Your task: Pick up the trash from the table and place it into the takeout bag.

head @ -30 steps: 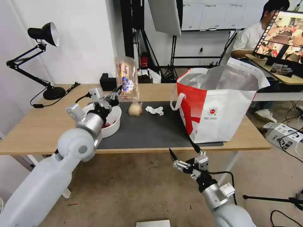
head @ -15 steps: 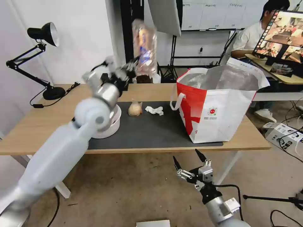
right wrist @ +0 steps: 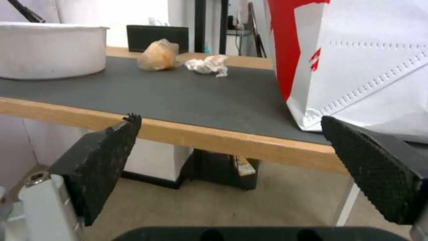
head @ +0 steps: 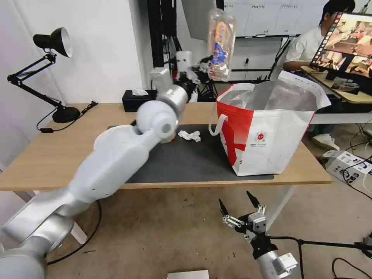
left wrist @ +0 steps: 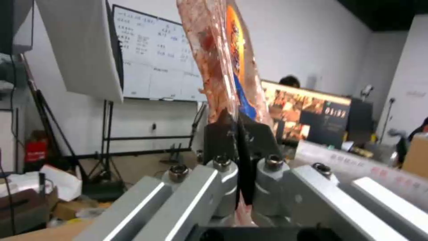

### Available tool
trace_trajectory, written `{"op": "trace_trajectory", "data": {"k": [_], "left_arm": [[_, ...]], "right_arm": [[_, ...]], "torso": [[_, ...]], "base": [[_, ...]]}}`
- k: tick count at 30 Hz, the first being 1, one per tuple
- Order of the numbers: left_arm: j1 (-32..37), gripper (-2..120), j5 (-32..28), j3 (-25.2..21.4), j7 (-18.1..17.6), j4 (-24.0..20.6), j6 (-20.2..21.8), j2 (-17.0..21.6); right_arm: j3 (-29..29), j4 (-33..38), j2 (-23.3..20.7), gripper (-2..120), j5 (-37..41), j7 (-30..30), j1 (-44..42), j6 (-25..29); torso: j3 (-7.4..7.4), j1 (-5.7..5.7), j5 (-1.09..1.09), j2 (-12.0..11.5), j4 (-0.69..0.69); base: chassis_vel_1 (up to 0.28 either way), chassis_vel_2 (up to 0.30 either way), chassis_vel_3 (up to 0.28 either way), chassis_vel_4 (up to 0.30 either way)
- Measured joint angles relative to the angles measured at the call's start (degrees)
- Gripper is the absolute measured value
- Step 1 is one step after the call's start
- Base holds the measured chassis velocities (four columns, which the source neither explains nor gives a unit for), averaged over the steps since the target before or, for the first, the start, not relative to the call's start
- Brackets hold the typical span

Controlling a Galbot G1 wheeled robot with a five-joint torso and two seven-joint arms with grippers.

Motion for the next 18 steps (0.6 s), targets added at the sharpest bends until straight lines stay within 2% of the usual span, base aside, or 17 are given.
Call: {"op": "trace_trajectory", "data": {"k": [3,12,18], "left_arm": [[-1.5,0,2.9,3.9,0.0,2.1,-0.4,-1.9],[-2.7,0,4.9,8.1,0.9,3.3,-0.4,-4.2],[-2.7,0,9.4,10.4,1.3,6.0,-0.4,-6.6]], "right_arm": [[-0.1,-0.3,0.0,100,0.0,0.0,0.1,0.0],[-0.3,-0.4,-0.1,100,0.0,0.0,0.0,0.0],[-0.1,-0.7,-0.2,100,0.0,-0.1,-0.4,0.3]], "torso": [[0.00,0.00,0.00,0.0,0.00],[0.00,0.00,0.00,0.0,0.01],[-0.01,0.00,0.00,0.0,0.00]], "base": [[0.000,0.000,0.000,0.000],[0.000,0.000,0.000,0.000],[0.000,0.000,0.000,0.000]]}}
